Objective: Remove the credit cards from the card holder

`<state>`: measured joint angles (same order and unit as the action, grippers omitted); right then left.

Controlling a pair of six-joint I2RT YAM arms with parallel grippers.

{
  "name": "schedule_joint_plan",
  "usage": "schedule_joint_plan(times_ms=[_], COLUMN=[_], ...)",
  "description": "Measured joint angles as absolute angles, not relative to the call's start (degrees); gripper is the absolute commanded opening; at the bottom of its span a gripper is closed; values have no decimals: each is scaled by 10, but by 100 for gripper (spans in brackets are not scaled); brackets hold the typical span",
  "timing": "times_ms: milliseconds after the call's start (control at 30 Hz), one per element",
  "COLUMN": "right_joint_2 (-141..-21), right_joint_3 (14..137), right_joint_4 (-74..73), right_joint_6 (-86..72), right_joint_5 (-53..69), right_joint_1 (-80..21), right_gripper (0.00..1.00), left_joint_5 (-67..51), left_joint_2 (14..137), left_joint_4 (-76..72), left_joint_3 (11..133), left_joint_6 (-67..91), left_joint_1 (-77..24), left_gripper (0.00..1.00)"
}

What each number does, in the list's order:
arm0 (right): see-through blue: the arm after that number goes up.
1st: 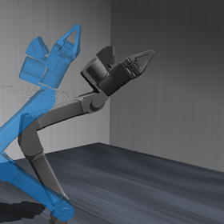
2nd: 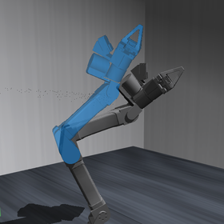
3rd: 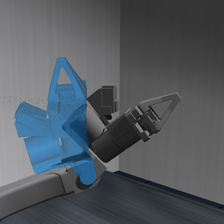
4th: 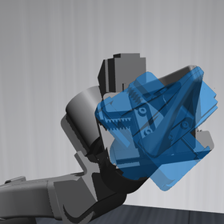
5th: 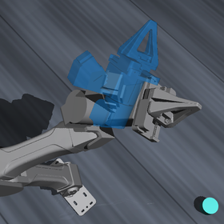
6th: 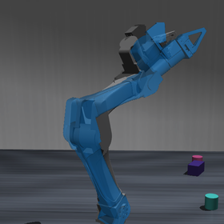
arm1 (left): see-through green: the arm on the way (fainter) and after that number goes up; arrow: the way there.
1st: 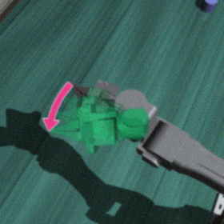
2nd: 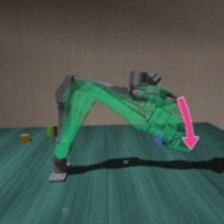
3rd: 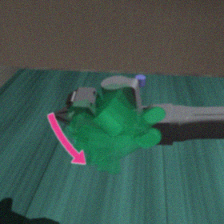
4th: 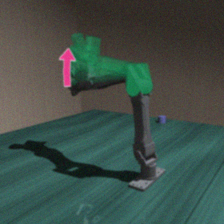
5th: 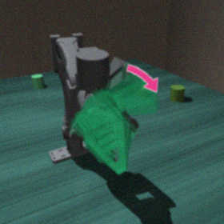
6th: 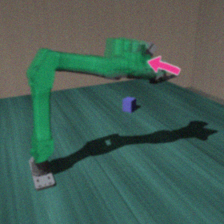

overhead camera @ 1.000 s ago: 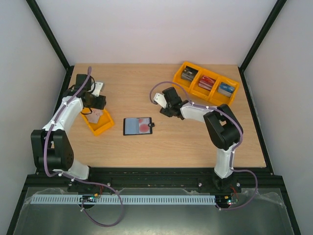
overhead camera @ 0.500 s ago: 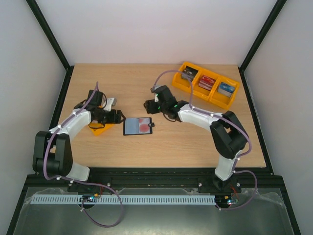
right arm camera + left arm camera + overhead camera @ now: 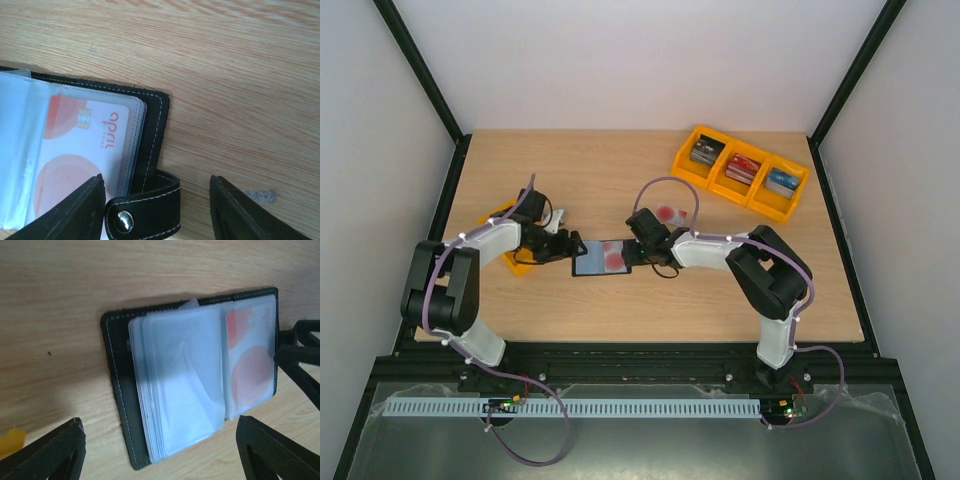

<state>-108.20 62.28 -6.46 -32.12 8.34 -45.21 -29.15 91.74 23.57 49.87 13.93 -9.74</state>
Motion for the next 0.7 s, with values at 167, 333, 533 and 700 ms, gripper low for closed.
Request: schedule_joint_plan(times_ms=[167, 333, 533, 700], right_joint_2=[-1084, -1091, -1097, -1097], right_joint_3=[621, 637, 651, 651], right_joint_4=[-57, -82, -100, -90], right_joint_6=[-316, -277, -258, -272], right_joint_5=[83, 76, 125, 178], right_joint_1=[-453, -454, -453, -453], right_gripper=[47, 46, 42, 35], left_joint_5=[-283, -307, -345, -379], left_joint_2=[939, 964, 1025, 1003], left_joint_4=[236, 221, 196, 163], left_joint_3=[513, 516, 573, 525], left_joint_6=[132, 135, 133, 147], left_joint_1=[-97, -100, -149, -166], left_gripper=[96, 99, 86, 64])
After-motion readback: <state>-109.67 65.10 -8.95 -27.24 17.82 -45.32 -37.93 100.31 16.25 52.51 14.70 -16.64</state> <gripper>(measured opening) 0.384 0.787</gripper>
